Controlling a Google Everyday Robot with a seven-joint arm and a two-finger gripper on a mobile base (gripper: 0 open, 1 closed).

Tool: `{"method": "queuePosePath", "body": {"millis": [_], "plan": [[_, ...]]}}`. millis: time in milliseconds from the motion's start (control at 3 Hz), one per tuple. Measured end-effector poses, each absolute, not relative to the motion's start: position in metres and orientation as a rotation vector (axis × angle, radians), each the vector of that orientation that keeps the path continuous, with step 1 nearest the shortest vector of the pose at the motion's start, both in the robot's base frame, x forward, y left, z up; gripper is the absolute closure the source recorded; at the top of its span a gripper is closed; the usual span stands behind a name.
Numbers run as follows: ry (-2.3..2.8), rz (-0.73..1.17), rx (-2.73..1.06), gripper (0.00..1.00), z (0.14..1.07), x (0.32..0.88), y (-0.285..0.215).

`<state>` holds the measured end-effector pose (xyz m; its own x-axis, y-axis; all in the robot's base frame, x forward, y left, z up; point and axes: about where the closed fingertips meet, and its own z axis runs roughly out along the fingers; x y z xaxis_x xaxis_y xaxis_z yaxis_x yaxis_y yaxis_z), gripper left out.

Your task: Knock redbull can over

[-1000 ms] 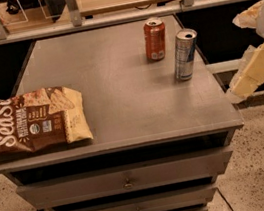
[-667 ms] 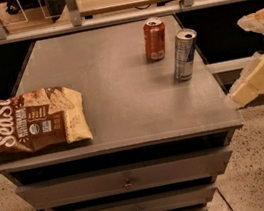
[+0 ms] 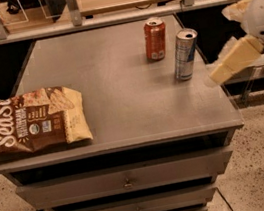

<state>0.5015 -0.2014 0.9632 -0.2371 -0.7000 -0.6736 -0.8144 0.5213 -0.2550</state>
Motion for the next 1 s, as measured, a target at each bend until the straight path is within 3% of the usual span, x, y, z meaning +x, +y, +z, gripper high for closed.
{"method": "queuePosePath", "body": {"millis": [333, 1000], "plan": [[1.954, 0.196, -1.143, 0.0, 0.962, 0.571, -0.197], [1.897, 0.289, -0.958, 0.0, 0.953, 0.62, -0.203]]}}
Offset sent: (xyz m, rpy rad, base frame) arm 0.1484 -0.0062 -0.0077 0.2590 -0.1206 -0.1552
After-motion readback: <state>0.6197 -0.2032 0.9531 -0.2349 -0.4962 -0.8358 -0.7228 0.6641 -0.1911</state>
